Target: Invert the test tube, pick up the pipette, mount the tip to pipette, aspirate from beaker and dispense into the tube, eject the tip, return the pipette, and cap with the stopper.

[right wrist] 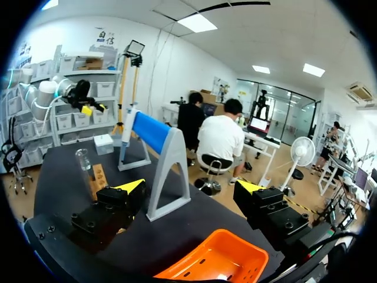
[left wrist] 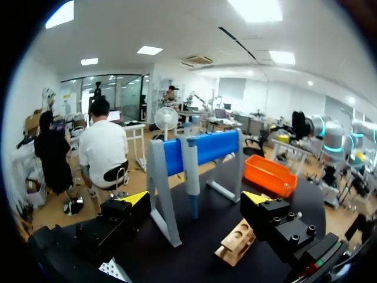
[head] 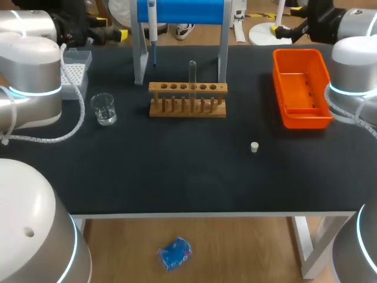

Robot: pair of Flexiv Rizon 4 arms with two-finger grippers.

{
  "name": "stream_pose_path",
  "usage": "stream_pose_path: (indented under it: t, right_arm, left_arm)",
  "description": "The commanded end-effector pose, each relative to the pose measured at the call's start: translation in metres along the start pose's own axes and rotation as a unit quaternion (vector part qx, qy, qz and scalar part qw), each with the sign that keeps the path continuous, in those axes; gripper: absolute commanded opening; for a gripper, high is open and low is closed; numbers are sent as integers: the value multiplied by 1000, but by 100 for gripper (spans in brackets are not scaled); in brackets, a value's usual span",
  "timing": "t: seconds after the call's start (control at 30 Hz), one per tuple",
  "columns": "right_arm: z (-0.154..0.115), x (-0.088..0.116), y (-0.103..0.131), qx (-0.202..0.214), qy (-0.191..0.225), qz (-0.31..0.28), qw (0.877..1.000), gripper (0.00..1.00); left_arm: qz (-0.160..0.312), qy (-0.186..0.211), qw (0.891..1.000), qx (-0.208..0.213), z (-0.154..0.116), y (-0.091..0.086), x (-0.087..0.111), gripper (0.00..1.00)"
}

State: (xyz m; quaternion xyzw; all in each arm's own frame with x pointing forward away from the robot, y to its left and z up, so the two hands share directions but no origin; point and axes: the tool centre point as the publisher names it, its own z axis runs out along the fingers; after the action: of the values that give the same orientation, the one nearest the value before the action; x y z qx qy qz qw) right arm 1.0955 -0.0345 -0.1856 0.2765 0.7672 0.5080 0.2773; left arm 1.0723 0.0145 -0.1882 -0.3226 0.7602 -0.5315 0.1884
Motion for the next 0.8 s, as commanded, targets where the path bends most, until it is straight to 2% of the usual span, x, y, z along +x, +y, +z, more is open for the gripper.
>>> stream_pose_path:
  t: [0.03, 0.23, 0.33, 0.53, 0.63, 0.8]
  right_arm:
    - [-16, 0, -8, -25, 56, -10, 998, 100]
    - [-21, 22, -10, -51, 127, -36, 990, 100]
    - [-23, 38, -12, -57, 161, -51, 984, 100]
    - [-35, 73, -18, -85, 256, -53, 961, 100]
    - [-44, 85, -21, -94, 298, -65, 948, 100]
    - [-44, 85, -21, -94, 298, -65, 948, 100]
  left_arm:
    - [19, 47, 998, -26, 1, 4, 0, 100]
    - [56, 114, 991, -46, 10, 11, 18, 100]
    - [84, 147, 984, -59, 13, 13, 28, 100]
    - [121, 206, 968, -76, 13, 23, 48, 100]
    - [120, 229, 963, -80, 13, 25, 57, 100]
    - [121, 238, 959, -91, 13, 27, 62, 100]
